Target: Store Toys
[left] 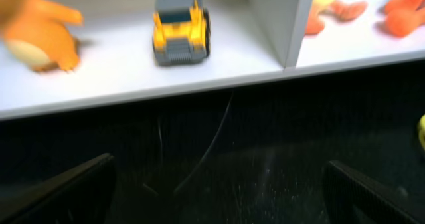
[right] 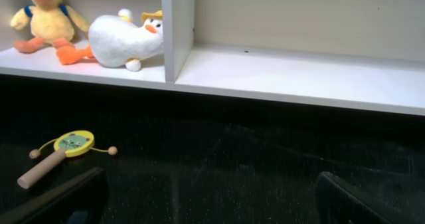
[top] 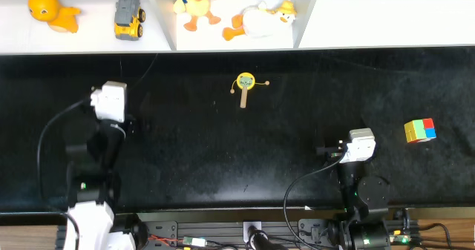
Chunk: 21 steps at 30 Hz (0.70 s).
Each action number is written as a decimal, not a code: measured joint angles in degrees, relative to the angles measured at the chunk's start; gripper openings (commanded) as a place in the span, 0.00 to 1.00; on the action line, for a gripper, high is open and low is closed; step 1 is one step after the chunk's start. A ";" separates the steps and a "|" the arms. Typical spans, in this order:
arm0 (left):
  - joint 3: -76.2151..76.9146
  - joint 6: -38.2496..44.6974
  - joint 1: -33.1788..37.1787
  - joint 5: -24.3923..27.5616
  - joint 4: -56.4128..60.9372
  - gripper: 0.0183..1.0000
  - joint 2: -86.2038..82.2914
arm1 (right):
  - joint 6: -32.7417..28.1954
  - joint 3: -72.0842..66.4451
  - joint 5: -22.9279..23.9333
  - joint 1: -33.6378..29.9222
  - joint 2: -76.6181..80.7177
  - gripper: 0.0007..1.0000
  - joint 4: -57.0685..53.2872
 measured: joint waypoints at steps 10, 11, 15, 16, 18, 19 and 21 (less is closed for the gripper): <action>-4.09 -0.44 0.00 -0.02 0.04 1.00 -18.75 | 0.02 0.00 0.02 0.00 0.00 0.99 0.00; -4.24 -0.44 -0.02 -0.04 0.04 1.00 -19.10 | 0.00 0.00 0.02 0.00 0.00 1.00 0.00; -6.27 -0.44 -0.39 -1.46 0.00 1.00 -21.38 | 0.00 0.00 0.02 0.00 0.00 1.00 0.02; -7.04 -0.44 -0.72 -1.90 -0.02 1.00 -22.62 | 0.00 0.00 0.02 0.00 0.00 1.00 0.02; -8.31 -0.44 -1.57 -2.89 0.02 1.00 -25.75 | 0.00 0.00 0.02 0.00 0.00 0.99 0.02; -8.63 -0.44 -2.01 -3.37 0.04 1.00 -27.15 | 0.00 0.00 0.04 0.00 0.00 0.99 0.04; -8.96 -0.42 -2.91 -4.46 0.09 1.00 -29.59 | -0.02 0.00 0.04 0.00 0.00 1.00 0.04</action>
